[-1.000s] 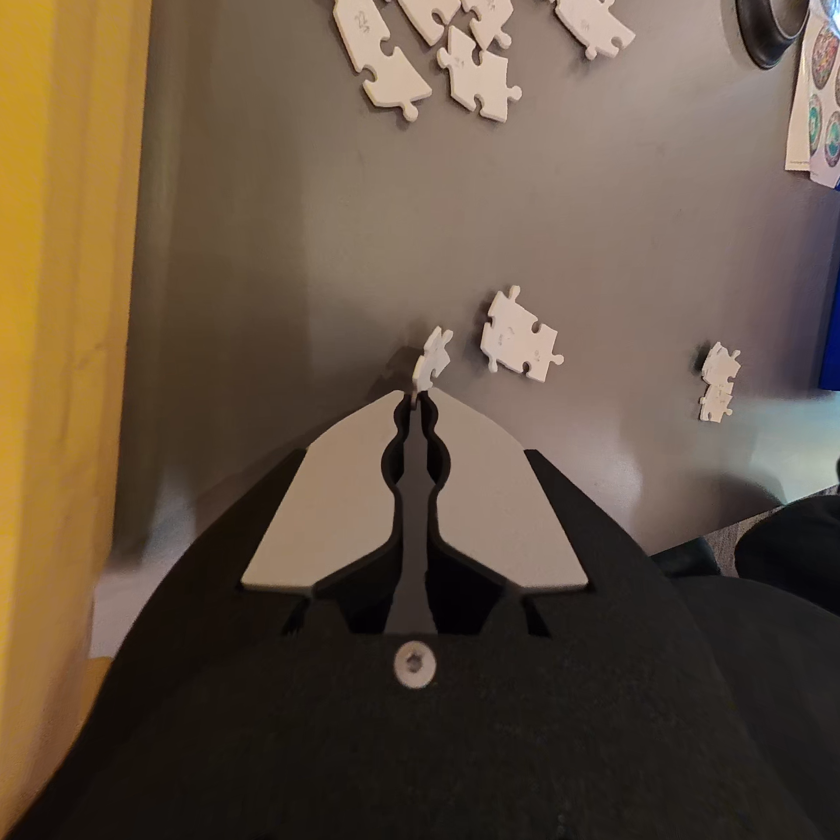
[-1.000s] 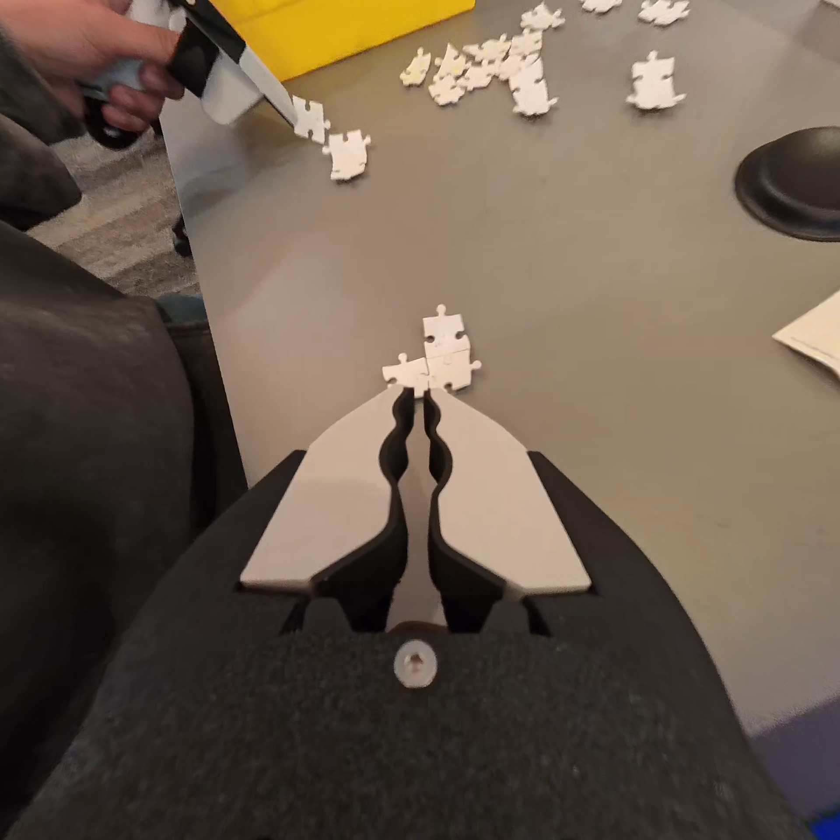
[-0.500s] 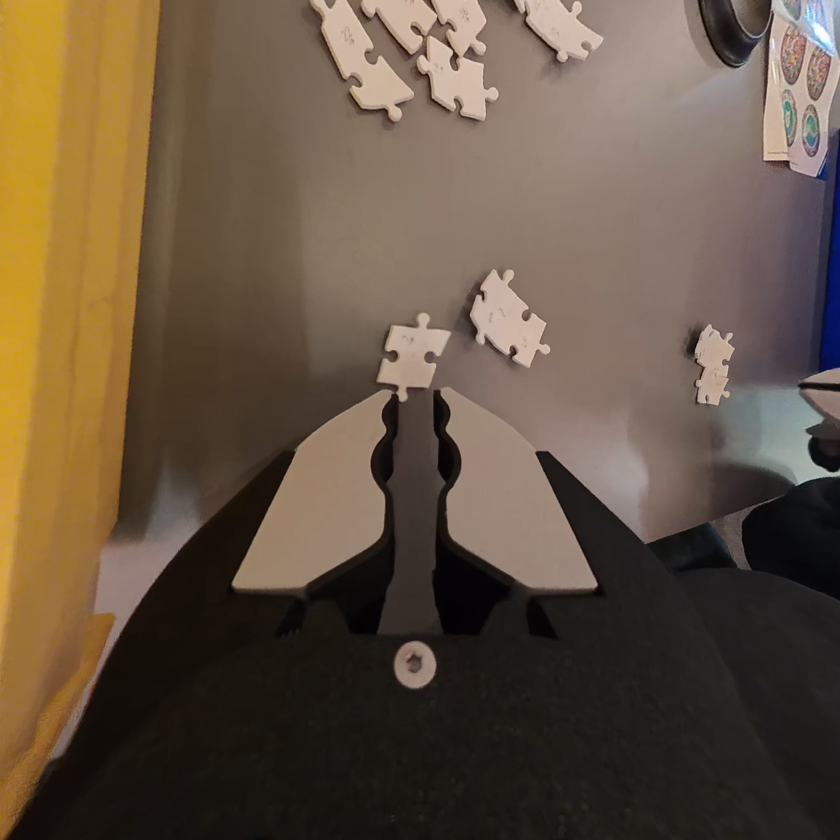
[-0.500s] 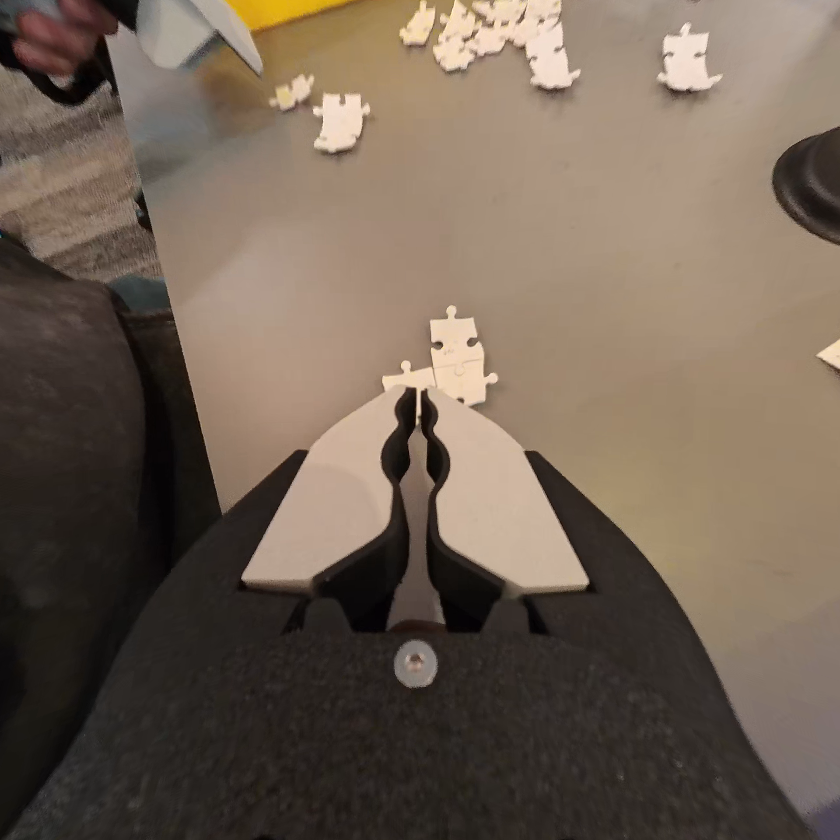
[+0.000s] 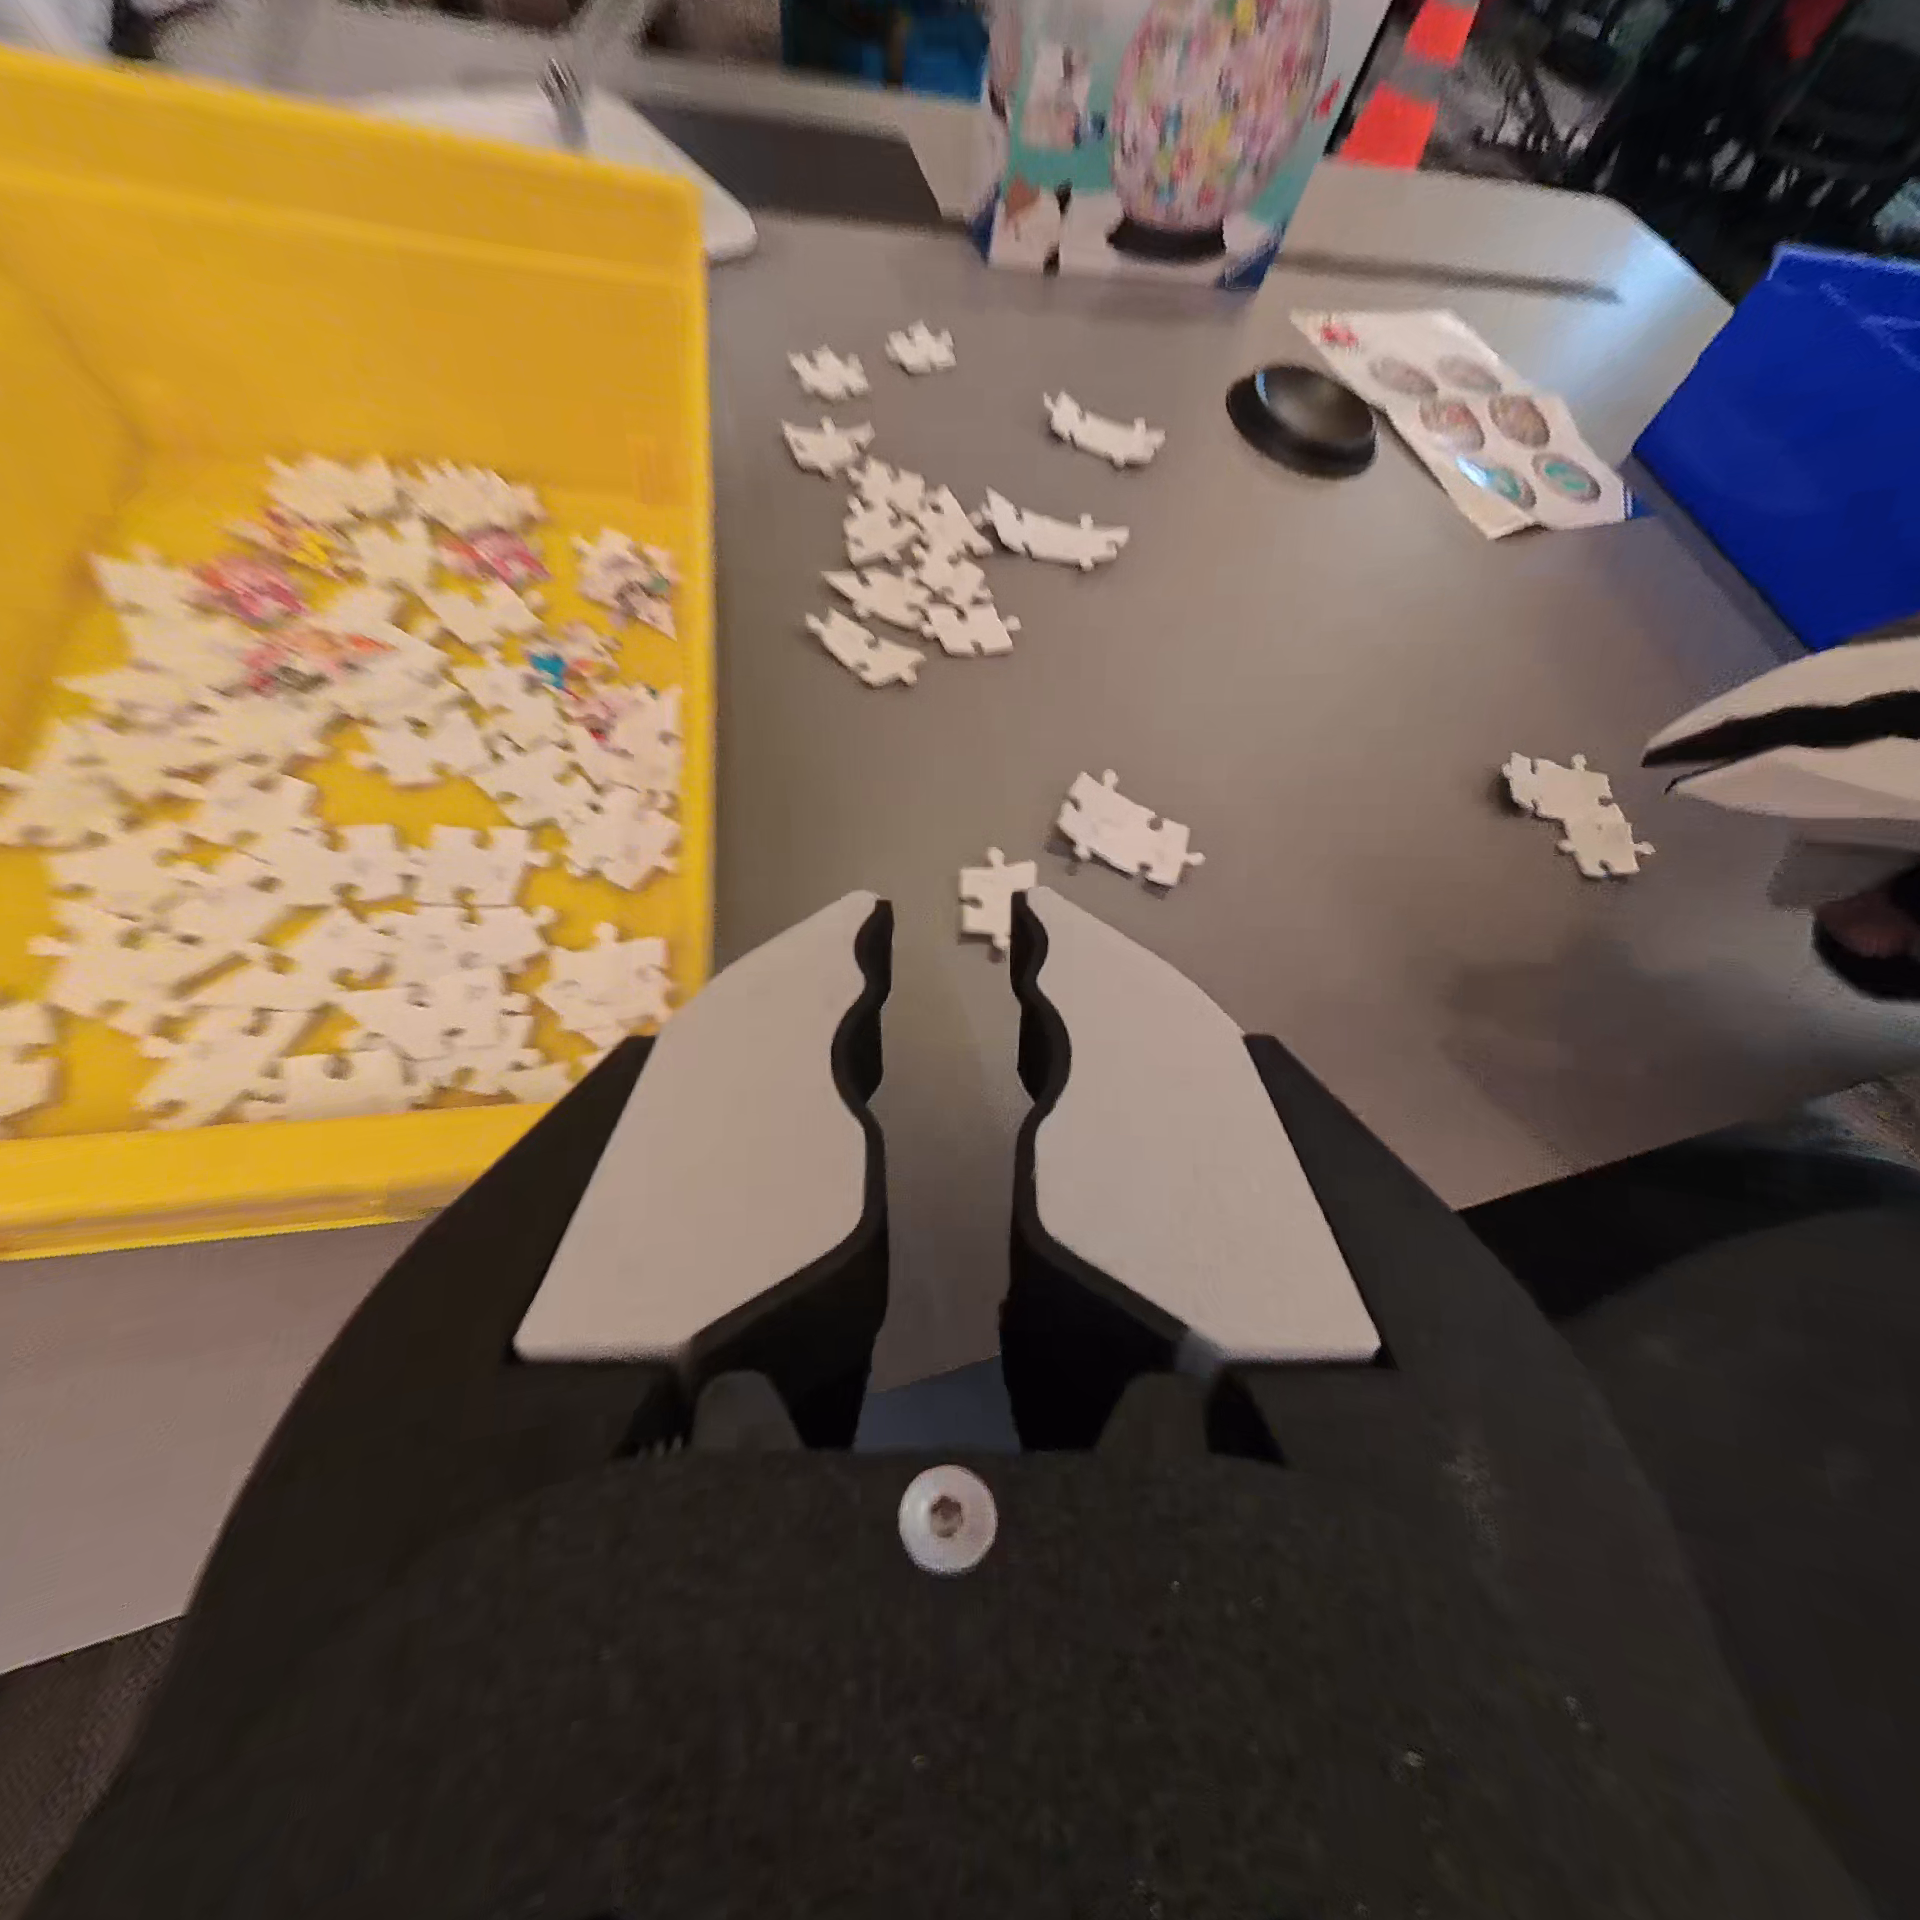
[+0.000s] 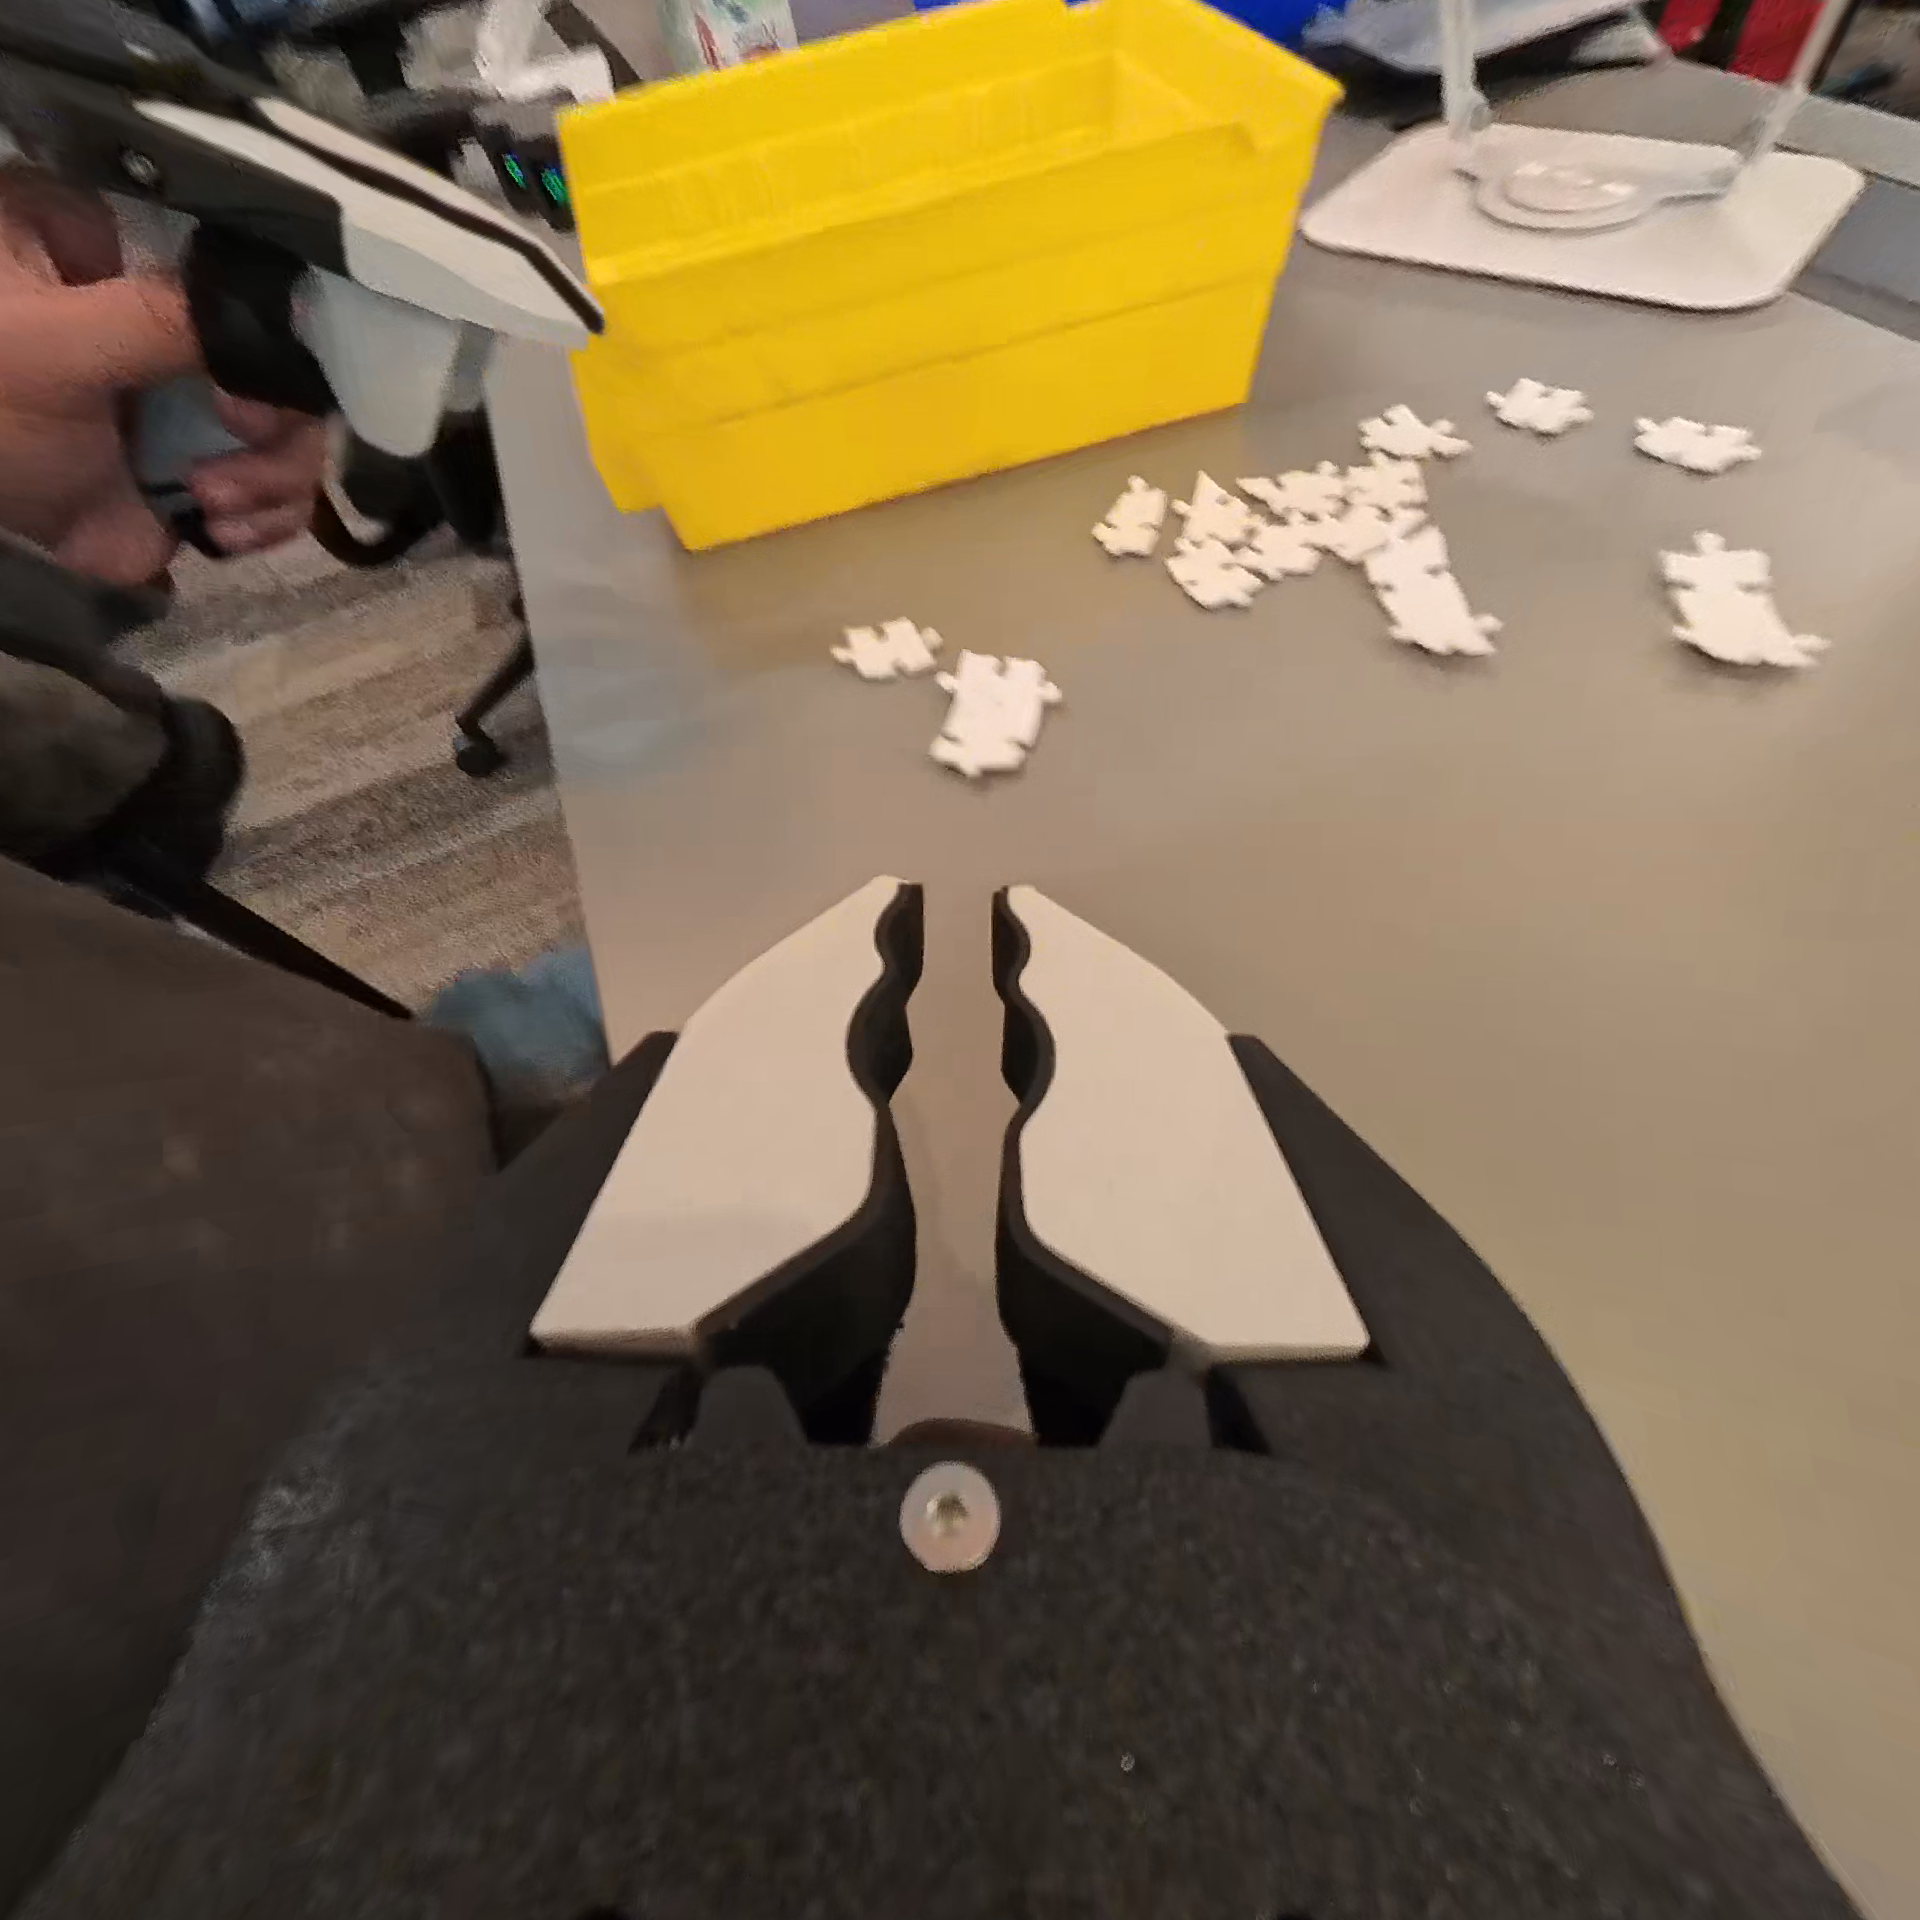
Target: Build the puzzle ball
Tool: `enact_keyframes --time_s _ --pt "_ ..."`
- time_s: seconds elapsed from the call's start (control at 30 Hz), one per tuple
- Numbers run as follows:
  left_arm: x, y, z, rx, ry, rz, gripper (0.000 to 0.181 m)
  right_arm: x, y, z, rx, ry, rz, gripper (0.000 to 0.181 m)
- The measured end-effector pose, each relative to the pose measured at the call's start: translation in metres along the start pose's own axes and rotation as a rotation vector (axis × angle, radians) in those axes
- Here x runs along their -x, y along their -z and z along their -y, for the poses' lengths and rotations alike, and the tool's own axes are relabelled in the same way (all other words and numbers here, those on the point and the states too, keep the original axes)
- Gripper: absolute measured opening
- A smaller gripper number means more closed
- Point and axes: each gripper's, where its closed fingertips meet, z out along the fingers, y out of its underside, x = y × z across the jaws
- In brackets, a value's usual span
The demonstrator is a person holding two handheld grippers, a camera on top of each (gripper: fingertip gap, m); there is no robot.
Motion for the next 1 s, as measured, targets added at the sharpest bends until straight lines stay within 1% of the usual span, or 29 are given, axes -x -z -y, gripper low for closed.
enact_keyframes --time_s 0.03,0.1,0.17,0.2,0.33,0.4,0.47,0.5,0.53,0.6,0.67,0.77,0.87,0.93,1.0 --pt "0.007 0.008 0.005 -0.037 -0.015 0.014 0.022 0.01 -0.01 0.004 -0.032 -0.015 0.018 0.012" --pt "0.024 0.022 0.014 -0.088 -0.043 0.047 0.03 0.027 -0.029 0.009 -0.072 -0.029 0.058 0.013" --pt "0.047 0.031 0.017 -0.078 -0.08 0.091 0.043 0.035 -0.043 0.011 -0.082 -0.008 0.068 0.013" --pt "0.06 0.034 0.015 -0.05 -0.103 0.113 0.049 0.035 -0.047 0.013 -0.085 0.009 0.063 0.013" --pt "0.105 0.036 0.0 0.106 -0.194 0.175 0.048 0.023 -0.051 0.032 -0.117 0.03 0.014 0.013" --pt "0.115 0.032 -0.003 0.164 -0.21 0.151 0.048 0.014 -0.05 0.042 -0.108 0.051 -0.018 0.013" --pt "0.12 0.024 -0.011 0.253 -0.199 0.102 0.048 0.007 -0.05 0.052 -0.101 0.07 -0.032 0.013" --pt "0.123 0.02 -0.016 0.305 -0.2 0.081 0.053 0.004 -0.05 0.058 -0.101 0.071 -0.028 0.013" --pt "0.129 0.015 -0.02 0.348 -0.21 0.083 0.057 0.002 -0.051 0.064 -0.103 0.071 -0.025 0.013" --pt "0.14 0.008 -0.02 0.386 -0.242 0.105 0.056 -0.002 -0.055 0.073 -0.097 0.069 -0.009 0.013" --pt "0.143 0.003 -0.017 0.398 -0.258 0.083 0.056 -0.003 -0.064 0.077 -0.067 0.065 0.037 0.013" --pt "0.139 -0.006 -0.011 0.406 -0.275 0.021 0.053 0.0 -0.082 0.076 -0.001 0.077 0.114 0.013" --pt "0.123 -0.02 -0.01 0.425 -0.299 -0.115 0.048 -0.001 -0.101 0.07 0.054 0.089 0.166 0.014" --pt "0.114 -0.031 -0.018 0.488 -0.339 -0.197 0.047 -0.001 -0.112 0.066 0.075 0.081 0.193 0.014" --pt "0.106 -0.04 -0.032 0.588 -0.384 -0.287 0.04 -0.004 -0.12 0.063 0.087 0.071 0.208 0.014"
